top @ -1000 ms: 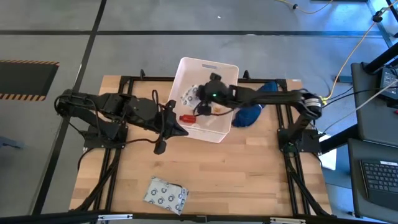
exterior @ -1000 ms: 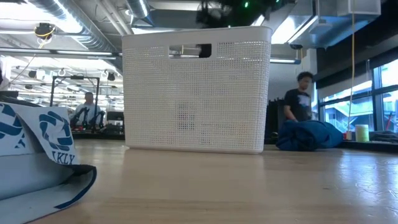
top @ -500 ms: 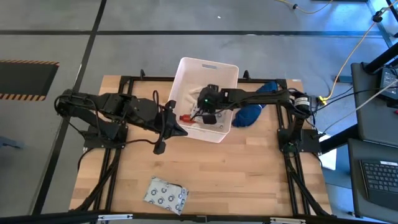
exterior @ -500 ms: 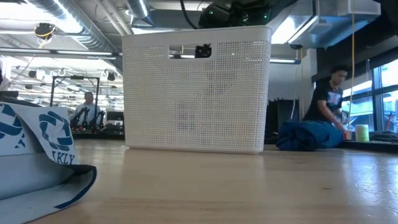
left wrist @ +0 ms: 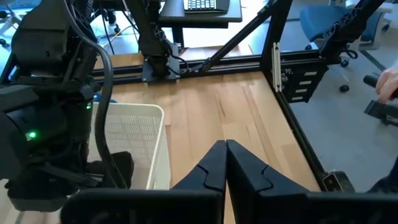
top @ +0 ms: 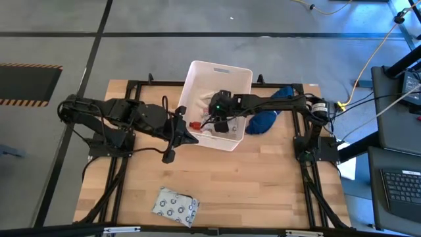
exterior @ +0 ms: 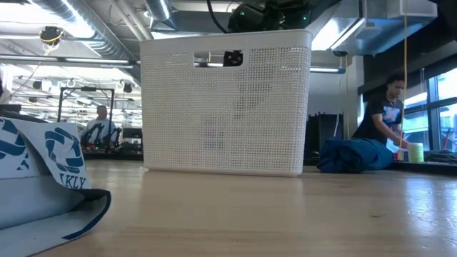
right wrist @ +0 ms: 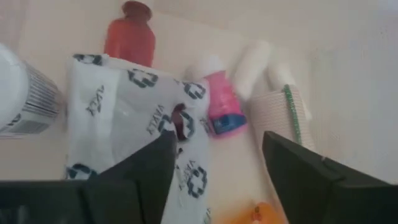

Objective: Pick & place medical supplies in basket/bin
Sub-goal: Put the white mailer bag into the white basket

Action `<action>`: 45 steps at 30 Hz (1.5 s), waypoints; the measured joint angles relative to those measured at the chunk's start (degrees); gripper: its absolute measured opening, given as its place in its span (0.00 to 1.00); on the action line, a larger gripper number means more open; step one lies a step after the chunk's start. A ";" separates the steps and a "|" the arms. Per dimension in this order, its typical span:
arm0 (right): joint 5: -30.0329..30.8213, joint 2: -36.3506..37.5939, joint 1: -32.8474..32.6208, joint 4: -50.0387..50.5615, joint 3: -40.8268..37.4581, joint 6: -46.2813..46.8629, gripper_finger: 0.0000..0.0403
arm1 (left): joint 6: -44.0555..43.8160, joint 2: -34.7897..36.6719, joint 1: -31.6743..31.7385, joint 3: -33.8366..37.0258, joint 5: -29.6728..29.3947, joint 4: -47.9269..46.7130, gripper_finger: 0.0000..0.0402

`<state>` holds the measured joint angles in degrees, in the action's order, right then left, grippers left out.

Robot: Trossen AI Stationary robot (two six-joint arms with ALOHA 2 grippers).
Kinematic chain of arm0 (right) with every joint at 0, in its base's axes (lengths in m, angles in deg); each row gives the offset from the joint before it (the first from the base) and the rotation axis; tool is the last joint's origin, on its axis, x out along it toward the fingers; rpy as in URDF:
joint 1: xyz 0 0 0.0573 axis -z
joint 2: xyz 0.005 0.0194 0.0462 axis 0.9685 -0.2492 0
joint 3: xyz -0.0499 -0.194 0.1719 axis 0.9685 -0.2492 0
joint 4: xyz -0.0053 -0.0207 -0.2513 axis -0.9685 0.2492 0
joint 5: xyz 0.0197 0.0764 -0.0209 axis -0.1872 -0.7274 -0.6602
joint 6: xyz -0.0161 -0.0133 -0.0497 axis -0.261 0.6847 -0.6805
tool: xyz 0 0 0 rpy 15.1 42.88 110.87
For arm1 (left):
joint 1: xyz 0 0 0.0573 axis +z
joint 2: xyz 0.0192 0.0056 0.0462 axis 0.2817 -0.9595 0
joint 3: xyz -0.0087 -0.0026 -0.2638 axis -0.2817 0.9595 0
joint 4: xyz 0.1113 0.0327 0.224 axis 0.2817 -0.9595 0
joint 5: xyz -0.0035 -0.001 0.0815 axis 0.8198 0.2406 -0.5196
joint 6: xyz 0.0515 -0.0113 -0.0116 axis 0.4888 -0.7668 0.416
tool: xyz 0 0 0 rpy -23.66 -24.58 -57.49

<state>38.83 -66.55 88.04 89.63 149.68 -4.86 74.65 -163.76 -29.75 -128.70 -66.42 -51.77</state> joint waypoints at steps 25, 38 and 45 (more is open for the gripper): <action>-0.46 17.10 -6.90 23.33 18.06 23.88 0.66 | -19.75 -0.02 -2.11 0.02 1.39 -16.25 0.32; 0.25 45.79 -12.37 12.83 -8.25 36.22 0.66 | -18.69 -6.58 -13.40 0.02 -5.22 -23.74 0.41; 0.09 50.63 -13.27 7.13 -17.26 37.61 0.66 | -34.06 -15.94 -19.18 0.02 -0.58 -26.22 0.46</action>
<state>38.92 -15.92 74.77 96.76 132.42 32.75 40.59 -179.70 -48.92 -128.68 -67.01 -77.99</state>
